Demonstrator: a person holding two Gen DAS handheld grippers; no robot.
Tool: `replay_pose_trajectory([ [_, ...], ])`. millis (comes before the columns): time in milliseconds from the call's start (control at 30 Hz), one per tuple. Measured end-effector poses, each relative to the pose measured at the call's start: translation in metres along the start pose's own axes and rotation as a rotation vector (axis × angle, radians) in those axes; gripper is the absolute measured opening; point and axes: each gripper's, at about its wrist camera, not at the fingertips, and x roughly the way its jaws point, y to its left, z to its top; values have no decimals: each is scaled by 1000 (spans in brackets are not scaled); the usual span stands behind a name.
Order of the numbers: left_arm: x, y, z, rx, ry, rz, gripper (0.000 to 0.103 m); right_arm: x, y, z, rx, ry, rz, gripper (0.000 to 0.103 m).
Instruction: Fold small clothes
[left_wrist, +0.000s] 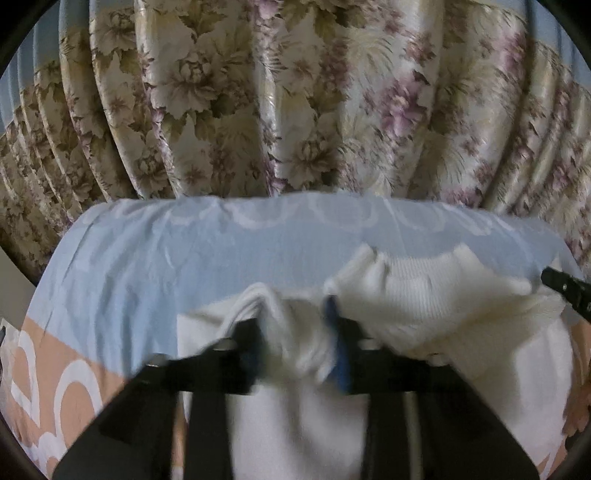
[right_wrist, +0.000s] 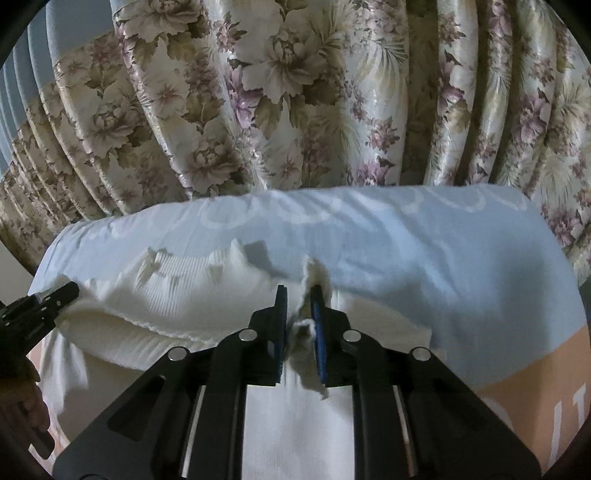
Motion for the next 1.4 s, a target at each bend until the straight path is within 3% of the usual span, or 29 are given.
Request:
replay_pose_trajectory([
  [67,2,3,11,-14,-14,11,53,3,-1,10,5,-11,-6,15],
  [233,3,5,28,24,-37,45,53,5,-1,28,-6,-28,-21,16],
  [533,1,10,22,31,-28,60,53,1,-6,28,-9,-38,-35,20],
  [567,0,10,21,33,-27,60,53,1,-6,28,-11,-39,-37,25],
  [633,-3,9,19,38,-29,69,53,-3,-6,27,-8,-45,-37,44],
  [700,-6,10,17,27,-25,61,53,-11,-6,27,0,-73,-49,82],
  [733,-9,10,16,24,-26,58,53,-15,-7,26,2,-86,-53,87],
  [1133,-38,0,-23,35,-22,26,53,-45,-52,-22,12,-39,-81,86],
  [1400,-55,-7,-47,39,-10,17,53,-61,-51,-50,1,-12,-67,86],
])
